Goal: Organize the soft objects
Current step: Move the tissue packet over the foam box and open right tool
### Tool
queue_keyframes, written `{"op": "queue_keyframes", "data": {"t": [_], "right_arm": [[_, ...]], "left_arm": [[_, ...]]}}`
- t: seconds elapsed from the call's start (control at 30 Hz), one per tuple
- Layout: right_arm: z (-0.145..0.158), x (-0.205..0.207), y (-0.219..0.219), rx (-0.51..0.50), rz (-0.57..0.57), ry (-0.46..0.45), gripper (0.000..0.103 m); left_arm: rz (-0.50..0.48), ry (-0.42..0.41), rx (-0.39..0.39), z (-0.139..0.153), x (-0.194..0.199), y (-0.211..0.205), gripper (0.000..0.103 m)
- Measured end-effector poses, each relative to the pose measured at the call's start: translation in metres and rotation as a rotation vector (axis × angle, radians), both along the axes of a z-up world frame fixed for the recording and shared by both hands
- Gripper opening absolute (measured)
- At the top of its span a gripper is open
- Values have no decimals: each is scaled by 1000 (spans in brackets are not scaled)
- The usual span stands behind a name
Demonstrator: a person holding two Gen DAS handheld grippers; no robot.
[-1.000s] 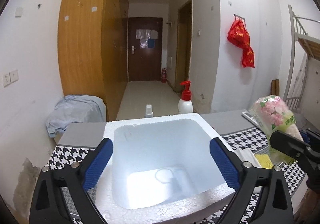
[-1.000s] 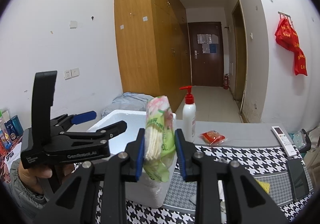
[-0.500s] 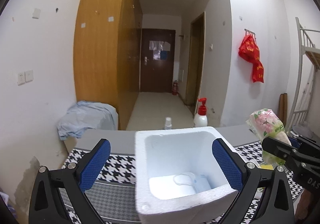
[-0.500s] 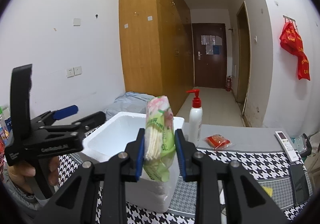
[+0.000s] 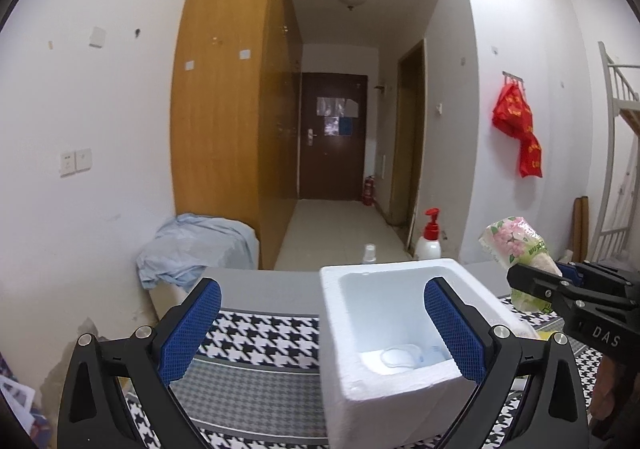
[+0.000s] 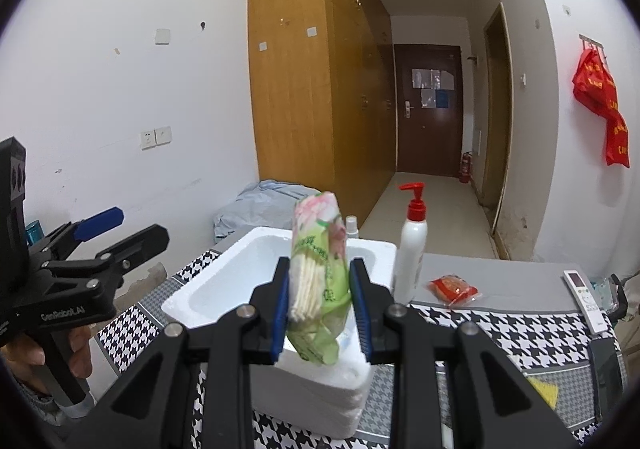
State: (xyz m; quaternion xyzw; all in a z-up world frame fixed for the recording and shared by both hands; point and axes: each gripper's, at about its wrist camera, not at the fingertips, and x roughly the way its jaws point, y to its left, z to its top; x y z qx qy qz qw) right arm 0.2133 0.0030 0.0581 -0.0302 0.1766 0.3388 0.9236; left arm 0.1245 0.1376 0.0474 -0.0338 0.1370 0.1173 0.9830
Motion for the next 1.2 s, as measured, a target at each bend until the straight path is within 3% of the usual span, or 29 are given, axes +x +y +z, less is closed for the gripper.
{"op": "queue_keyframes", "data": {"t": [0.53,1.03,1.2], "right_arm": [[0,8,37,-22,66,33,33],[-5,23,54,-53,45,72,33],[-7,28,61,-66,40,84,40]], "left_arm": [[81,5,-4,-6,-19,24,102],[97,5,-30,-9,-31,33,102],[98,6,-35,-11,-33,35,102]]}}
